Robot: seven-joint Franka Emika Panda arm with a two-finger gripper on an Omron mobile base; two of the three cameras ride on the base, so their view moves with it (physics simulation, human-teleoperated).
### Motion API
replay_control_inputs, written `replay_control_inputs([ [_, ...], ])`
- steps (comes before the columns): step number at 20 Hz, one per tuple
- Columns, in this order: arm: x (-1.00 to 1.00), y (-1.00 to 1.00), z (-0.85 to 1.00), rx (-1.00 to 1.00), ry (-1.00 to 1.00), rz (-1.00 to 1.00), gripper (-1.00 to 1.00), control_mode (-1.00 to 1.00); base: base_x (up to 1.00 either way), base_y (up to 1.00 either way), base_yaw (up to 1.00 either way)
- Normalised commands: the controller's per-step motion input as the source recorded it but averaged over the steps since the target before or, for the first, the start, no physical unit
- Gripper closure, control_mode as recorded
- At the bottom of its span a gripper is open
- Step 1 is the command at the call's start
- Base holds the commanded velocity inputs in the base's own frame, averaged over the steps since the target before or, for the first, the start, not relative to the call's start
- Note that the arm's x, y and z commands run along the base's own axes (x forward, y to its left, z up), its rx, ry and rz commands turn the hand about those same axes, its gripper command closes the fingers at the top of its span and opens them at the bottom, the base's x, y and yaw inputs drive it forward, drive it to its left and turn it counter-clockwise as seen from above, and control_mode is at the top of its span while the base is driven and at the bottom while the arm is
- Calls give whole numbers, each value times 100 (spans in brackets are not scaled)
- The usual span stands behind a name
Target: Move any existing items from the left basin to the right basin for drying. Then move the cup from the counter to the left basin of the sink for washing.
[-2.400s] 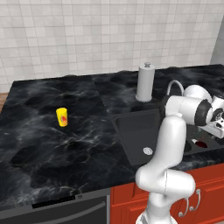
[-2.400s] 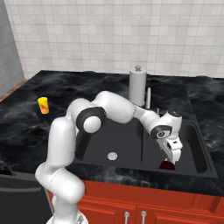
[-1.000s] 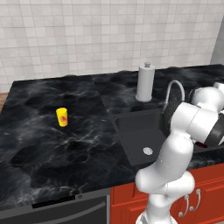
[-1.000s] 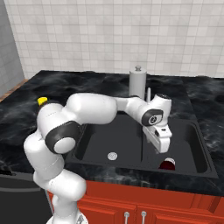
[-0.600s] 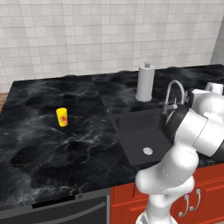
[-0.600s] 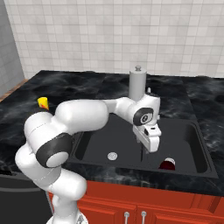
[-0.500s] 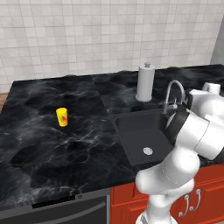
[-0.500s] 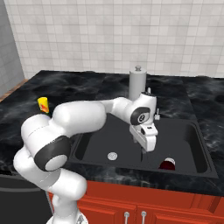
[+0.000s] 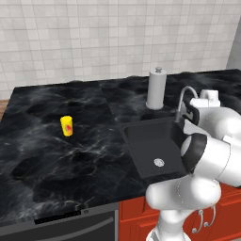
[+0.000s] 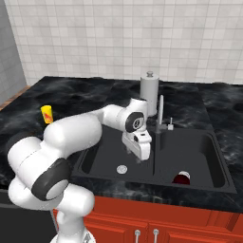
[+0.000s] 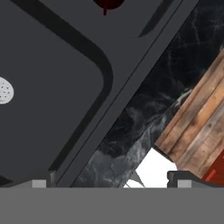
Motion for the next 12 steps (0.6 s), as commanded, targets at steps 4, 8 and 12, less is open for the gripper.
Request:
replay_control_inputs([
  [4,3,64,12,0,10,9,-100,-100,0,0,0],
  [8,1,57,12,0,8,10,-100,-100,0,0,0],
  [12,1,53,12,0,6,10,-100,-100,0,0,0],
])
